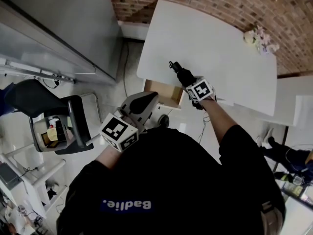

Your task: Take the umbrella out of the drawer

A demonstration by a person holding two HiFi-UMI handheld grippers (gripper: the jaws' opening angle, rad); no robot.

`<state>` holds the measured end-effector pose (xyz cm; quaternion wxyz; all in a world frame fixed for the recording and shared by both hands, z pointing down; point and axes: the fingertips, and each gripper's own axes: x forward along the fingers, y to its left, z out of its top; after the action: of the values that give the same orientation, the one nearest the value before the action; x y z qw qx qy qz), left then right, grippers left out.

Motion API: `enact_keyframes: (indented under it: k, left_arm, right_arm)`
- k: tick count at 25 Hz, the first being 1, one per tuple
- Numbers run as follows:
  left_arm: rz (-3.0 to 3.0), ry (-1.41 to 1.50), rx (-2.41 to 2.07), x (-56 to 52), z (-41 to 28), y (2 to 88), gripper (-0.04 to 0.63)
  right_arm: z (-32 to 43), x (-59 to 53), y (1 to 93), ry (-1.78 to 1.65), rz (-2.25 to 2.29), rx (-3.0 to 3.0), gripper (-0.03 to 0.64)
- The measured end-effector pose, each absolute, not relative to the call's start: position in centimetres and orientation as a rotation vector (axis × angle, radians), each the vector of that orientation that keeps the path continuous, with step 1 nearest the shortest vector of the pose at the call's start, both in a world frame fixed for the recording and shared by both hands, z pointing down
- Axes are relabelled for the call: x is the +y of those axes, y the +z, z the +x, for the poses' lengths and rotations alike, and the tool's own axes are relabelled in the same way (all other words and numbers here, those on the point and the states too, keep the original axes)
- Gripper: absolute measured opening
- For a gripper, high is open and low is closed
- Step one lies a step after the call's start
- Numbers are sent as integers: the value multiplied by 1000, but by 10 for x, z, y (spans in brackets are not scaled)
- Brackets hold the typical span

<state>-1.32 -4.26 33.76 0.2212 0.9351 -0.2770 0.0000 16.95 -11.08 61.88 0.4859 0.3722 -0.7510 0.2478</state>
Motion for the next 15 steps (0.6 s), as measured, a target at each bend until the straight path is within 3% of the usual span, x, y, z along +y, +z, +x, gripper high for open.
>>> enact_keyframes:
  k: [15]
  left_arm:
    - [2517, 40, -885, -64, -26, 343, -2]
  right_arm:
    - [185, -172, 669, 668, 927, -1762, 265]
